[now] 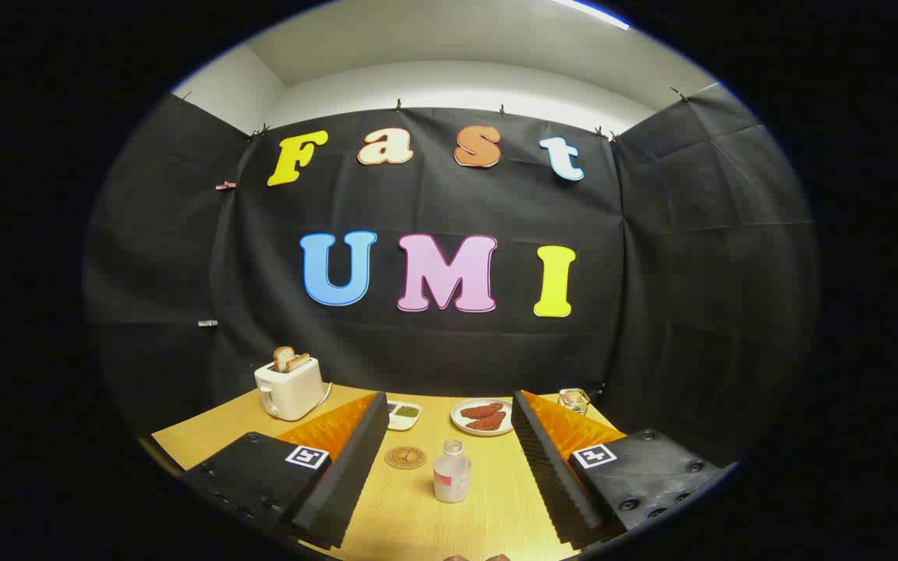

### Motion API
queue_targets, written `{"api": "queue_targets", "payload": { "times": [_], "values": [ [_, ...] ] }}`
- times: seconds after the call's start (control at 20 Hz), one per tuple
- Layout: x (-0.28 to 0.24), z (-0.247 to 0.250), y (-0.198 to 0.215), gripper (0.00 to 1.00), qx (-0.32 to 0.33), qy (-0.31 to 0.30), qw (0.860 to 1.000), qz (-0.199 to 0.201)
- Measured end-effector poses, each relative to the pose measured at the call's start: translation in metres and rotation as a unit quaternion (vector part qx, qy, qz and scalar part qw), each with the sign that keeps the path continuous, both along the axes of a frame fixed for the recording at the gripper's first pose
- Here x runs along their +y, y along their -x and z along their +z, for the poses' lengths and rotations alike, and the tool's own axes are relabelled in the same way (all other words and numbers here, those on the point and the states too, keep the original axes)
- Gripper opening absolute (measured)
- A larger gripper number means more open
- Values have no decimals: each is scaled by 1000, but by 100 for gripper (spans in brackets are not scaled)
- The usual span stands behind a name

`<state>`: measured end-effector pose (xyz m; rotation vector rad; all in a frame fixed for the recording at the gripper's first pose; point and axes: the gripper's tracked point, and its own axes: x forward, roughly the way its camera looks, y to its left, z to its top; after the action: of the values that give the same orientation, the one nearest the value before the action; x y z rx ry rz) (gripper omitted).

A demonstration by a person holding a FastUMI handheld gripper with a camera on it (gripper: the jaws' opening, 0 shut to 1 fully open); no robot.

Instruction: Take the bottle from table, then pour the juice into the cup, finally place the bottle on the coaster

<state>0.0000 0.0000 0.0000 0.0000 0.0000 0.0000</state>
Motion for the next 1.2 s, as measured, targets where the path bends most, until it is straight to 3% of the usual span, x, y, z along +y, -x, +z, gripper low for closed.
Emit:
{"api": "queue_targets", "payload": {
  "times": [0.35,0.8,1.2],
  "values": [
    [-25,-11,-20,97,-3,3,1000,-6],
    [-25,-56,-48,97,21,8,998,52],
    [-22,-75,-76,97,33,7,998,50]
  ]
}}
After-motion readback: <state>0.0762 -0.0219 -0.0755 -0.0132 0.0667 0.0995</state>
